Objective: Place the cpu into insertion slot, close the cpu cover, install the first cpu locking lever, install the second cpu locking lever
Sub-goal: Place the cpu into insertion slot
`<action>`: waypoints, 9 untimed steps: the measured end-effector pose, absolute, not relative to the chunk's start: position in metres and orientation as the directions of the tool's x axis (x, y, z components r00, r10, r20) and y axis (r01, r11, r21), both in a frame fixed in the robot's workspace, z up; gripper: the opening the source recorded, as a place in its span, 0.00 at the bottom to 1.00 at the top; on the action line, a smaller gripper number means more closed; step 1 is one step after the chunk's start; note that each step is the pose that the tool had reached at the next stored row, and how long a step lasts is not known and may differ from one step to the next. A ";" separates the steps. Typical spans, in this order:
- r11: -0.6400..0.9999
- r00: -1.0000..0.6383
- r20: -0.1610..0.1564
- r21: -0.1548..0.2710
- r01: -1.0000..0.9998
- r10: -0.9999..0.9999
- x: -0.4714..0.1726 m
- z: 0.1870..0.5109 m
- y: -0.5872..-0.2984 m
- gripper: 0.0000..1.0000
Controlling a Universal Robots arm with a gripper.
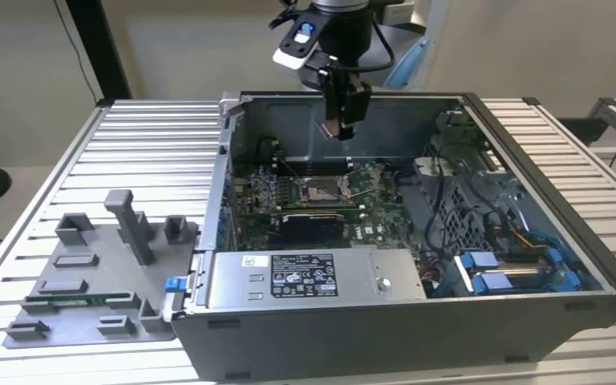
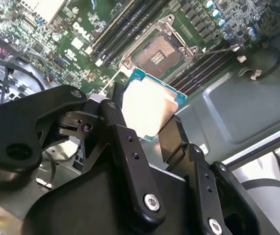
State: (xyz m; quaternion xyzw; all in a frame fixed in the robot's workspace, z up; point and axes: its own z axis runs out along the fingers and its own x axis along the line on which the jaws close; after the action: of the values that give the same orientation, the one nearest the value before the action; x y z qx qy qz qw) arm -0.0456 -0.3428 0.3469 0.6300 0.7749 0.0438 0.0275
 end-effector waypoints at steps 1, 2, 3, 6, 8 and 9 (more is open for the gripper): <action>0.189 -0.191 0.013 0.103 0.977 0.981 -0.046 0.347 -0.343 0.00; 0.175 -0.177 0.013 0.103 0.979 0.984 -0.046 0.346 -0.343 0.00; 0.163 -0.165 0.013 0.102 0.981 0.986 -0.046 0.346 -0.343 0.00; 0.131 -0.133 0.013 0.102 0.986 0.991 -0.046 0.345 -0.343 0.00; 0.112 -0.114 0.013 0.102 0.988 0.993 -0.047 0.345 -0.343 0.00; 0.105 -0.107 0.013 0.103 0.989 0.994 -0.048 0.344 -0.343 0.00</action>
State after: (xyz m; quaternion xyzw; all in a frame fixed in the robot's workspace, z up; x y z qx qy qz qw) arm -0.0478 -0.3428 0.3444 0.6677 0.7426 0.0425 0.0295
